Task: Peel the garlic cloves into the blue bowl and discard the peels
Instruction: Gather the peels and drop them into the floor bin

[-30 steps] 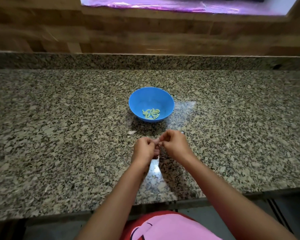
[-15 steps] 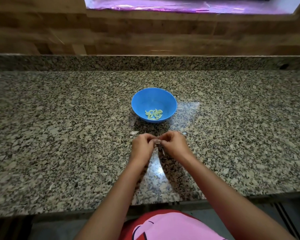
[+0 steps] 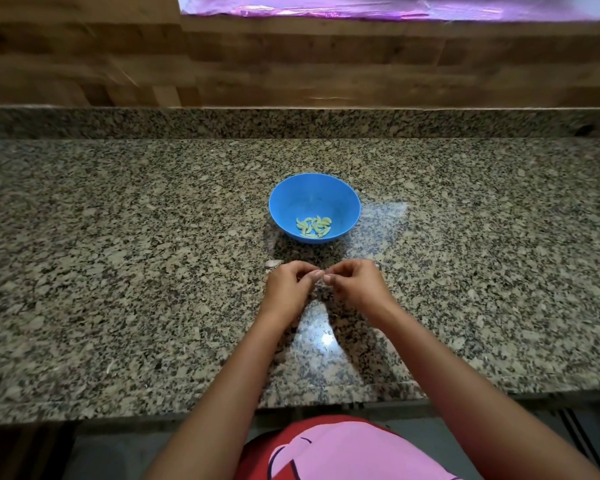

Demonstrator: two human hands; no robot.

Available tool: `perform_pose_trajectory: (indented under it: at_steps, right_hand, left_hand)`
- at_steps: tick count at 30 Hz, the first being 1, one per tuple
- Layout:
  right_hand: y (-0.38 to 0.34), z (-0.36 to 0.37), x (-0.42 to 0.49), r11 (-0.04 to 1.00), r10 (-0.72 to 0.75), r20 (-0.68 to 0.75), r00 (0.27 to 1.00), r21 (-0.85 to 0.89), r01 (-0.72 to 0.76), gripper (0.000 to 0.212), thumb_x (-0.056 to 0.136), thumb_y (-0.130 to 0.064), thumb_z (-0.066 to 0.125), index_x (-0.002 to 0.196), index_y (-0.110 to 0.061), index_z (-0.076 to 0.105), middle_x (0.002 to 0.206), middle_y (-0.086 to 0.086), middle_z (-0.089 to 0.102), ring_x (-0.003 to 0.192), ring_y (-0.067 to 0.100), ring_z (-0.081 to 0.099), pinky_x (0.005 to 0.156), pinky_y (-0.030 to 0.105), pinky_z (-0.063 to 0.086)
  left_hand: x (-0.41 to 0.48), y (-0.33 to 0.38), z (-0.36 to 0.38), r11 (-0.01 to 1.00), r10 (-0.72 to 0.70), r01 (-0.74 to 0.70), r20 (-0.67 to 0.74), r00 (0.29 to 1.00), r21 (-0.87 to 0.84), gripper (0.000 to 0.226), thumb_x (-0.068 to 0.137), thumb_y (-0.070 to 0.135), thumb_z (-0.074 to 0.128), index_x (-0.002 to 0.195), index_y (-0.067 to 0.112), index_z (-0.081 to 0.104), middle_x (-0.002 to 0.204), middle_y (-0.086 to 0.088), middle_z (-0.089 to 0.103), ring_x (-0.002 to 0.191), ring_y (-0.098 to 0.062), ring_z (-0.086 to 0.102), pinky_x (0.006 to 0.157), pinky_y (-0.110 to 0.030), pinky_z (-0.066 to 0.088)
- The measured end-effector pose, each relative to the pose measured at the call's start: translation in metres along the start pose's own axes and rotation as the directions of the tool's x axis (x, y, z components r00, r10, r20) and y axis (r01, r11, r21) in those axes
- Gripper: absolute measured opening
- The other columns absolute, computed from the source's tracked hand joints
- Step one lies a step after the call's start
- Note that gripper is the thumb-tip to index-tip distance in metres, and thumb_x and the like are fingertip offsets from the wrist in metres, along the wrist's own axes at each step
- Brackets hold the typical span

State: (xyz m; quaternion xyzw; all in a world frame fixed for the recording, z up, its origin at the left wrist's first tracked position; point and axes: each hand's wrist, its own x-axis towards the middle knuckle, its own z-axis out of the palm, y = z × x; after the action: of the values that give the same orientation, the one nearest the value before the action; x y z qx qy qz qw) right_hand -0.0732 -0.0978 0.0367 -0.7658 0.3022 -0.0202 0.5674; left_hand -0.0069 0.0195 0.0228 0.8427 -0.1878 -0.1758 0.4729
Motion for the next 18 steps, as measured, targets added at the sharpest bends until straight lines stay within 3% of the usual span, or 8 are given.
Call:
perform_pose_trajectory:
  at_steps: [4,6,9,11,12,14,16,18]
  right_hand:
    - [-0.006,-0.003,0.0,0.997,-0.002,0.075,0.997,-0.075,0.008,0.013,0.087,-0.016,0.066,0.075,-0.012,0.063,0.067,0.003,0.059,0.057,0.011,0.048,0.054,0.024,0.041]
    - [-0.006,-0.002,0.001,0.938,-0.09,0.063,0.994,-0.329,0.106,0.013,0.09,-0.016,0.062,0.078,-0.009,0.061,0.076,0.002,0.061,0.067,0.013,0.053,0.062,0.028,0.044]
    - [0.003,0.004,-0.007,0.549,-0.483,0.104,0.869,-0.737,0.394,0.01,0.083,0.007,0.055,0.086,-0.003,0.057,0.086,0.007,0.057,0.081,0.021,0.05,0.069,0.031,0.043]
    - [0.009,0.006,-0.012,0.442,-0.571,0.156,0.806,-0.769,0.462,0.019,0.078,0.014,0.052,0.086,-0.002,0.057,0.084,0.008,0.054,0.08,0.021,0.048,0.065,0.027,0.038]
    - [0.008,0.007,-0.012,0.547,-0.513,0.118,0.85,-0.719,0.43,0.016,0.083,0.01,0.051,0.088,-0.003,0.057,0.084,0.007,0.053,0.078,0.019,0.048,0.063,0.023,0.037]
    - [-0.001,0.005,-0.009,0.934,-0.12,0.002,0.993,-0.339,0.114,0.007,0.091,-0.004,0.053,0.086,-0.005,0.057,0.079,0.008,0.055,0.064,0.016,0.051,0.05,0.02,0.039]
    - [-0.004,0.002,-0.006,0.957,0.213,0.15,0.965,0.168,-0.238,0.007,0.091,0.0,0.052,0.087,0.002,0.057,0.07,0.012,0.055,0.052,0.015,0.05,0.044,0.023,0.04]
    - [-0.001,-0.001,-0.005,0.916,0.255,0.224,0.941,0.255,-0.309,0.007,0.091,0.004,0.05,0.089,0.007,0.056,0.069,0.012,0.055,0.053,0.014,0.051,0.046,0.023,0.042]
  left_hand:
    - [0.002,0.003,0.001,0.995,-0.088,0.091,0.082,0.993,-0.035,0.013,0.092,0.025,0.058,0.089,0.014,0.064,0.086,-0.001,0.066,0.081,-0.019,0.06,0.076,-0.035,0.05]
    - [0.002,0.006,0.004,0.991,-0.131,0.13,0.095,0.987,0.015,0.015,0.095,0.024,0.053,0.086,0.012,0.058,0.08,0.0,0.058,0.074,-0.016,0.052,0.066,-0.031,0.042]
    - [0.001,0.011,0.007,0.903,-0.295,0.344,0.208,0.932,-0.256,0.024,0.097,0.018,0.05,0.075,0.011,0.055,0.065,0.001,0.046,0.055,-0.01,0.039,0.048,-0.023,0.034]
    - [-0.001,0.01,0.008,0.84,-0.308,0.383,0.243,0.92,-0.385,0.025,0.096,0.014,0.05,0.072,0.011,0.055,0.061,0.002,0.044,0.051,-0.008,0.035,0.043,-0.018,0.031]
    - [-0.002,0.008,0.01,0.864,-0.279,0.335,0.197,0.94,-0.375,0.024,0.096,0.014,0.051,0.072,0.012,0.055,0.061,0.003,0.046,0.052,-0.007,0.037,0.045,-0.018,0.032]
    - [-0.005,0.003,0.013,0.939,-0.186,0.199,0.073,0.98,-0.28,0.021,0.095,0.014,0.053,0.074,0.015,0.055,0.066,0.004,0.052,0.059,-0.009,0.045,0.053,-0.022,0.039]
    - [-0.006,-0.001,0.015,0.961,-0.137,0.145,0.051,0.989,-0.235,0.018,0.094,0.015,0.054,0.077,0.017,0.056,0.074,0.002,0.059,0.07,-0.013,0.053,0.067,-0.03,0.046]
    - [-0.006,-0.004,0.016,0.96,-0.165,0.18,0.084,0.983,-0.216,0.013,0.094,0.017,0.054,0.082,0.016,0.058,0.082,0.0,0.062,0.076,-0.014,0.056,0.074,-0.034,0.049]
